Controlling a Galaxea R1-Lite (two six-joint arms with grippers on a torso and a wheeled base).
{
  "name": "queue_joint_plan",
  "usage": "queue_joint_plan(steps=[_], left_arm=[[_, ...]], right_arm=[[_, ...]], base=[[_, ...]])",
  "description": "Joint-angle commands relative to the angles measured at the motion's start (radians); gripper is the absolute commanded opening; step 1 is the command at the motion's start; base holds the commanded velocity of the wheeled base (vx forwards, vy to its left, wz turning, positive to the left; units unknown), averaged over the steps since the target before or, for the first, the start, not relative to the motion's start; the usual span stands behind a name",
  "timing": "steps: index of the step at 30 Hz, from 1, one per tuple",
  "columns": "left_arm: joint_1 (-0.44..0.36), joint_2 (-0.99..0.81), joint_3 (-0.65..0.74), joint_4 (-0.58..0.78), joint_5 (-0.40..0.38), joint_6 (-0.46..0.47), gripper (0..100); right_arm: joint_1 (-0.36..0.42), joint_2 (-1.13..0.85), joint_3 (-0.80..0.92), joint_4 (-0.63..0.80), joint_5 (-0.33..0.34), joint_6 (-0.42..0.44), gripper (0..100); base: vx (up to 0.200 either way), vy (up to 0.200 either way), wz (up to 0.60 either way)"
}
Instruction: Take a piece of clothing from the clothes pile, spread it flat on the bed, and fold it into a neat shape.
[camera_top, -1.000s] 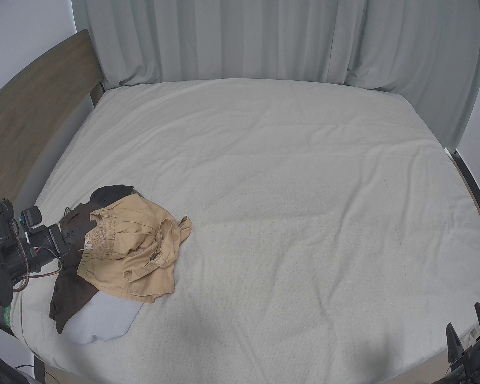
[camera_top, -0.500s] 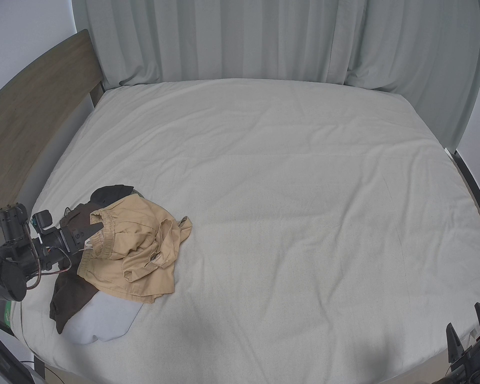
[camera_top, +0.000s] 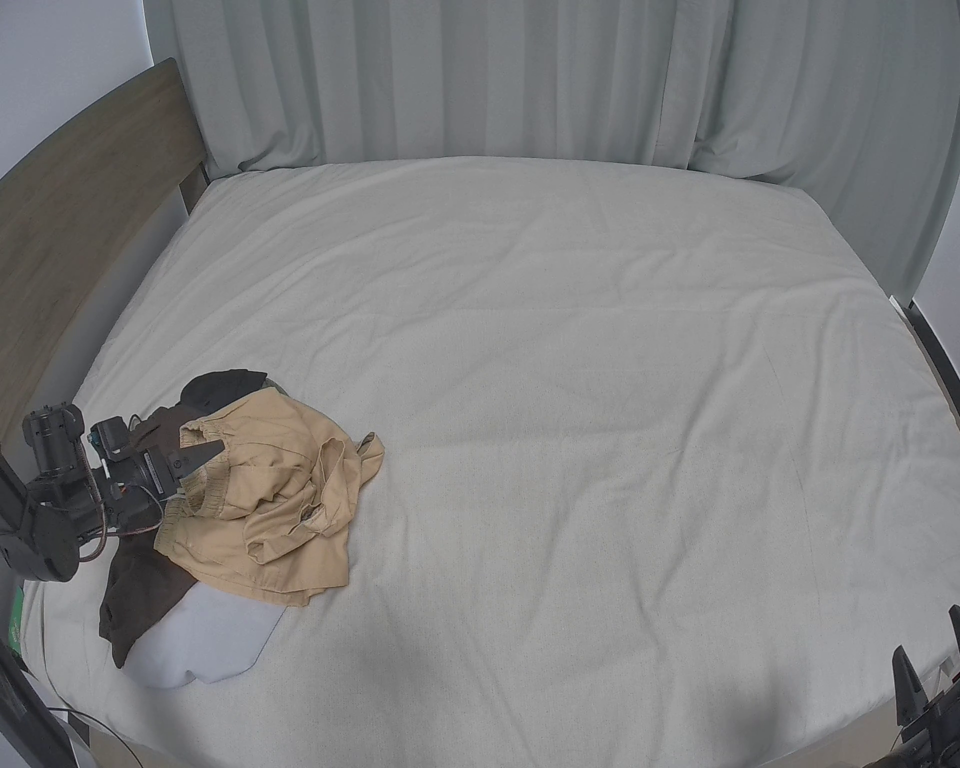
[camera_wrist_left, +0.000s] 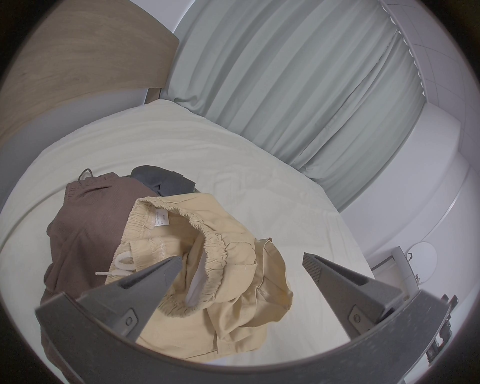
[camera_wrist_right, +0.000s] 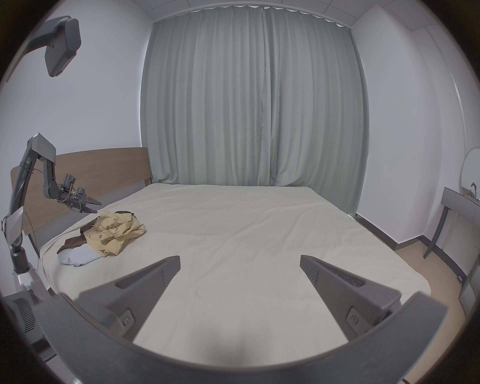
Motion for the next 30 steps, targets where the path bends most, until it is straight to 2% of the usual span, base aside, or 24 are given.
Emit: queue_joint_plan(steps=[1, 12, 30], left_arm=[[-0.014, 0.042, -0.02, -0.003, 0.004, -0.002, 100], [-0.094, 0.077, -0.051, -0.015, 0.025, -0.002, 100], [-0.139, 0.141, -0.055, -0.086, 0.067, -0.002, 100]], right_arm=[[0.0, -0.004, 0.018, 0.0, 0.001, 0.0, 100], [0.0, -0.004, 0.018, 0.0, 0.001, 0.001, 100], [0.0, -0.004, 0.018, 0.0, -0.001, 0.001, 100]], base=[[0.0, 0.0, 0.0], [0.0, 0.0, 0.0], [0.0, 0.0, 0.0]])
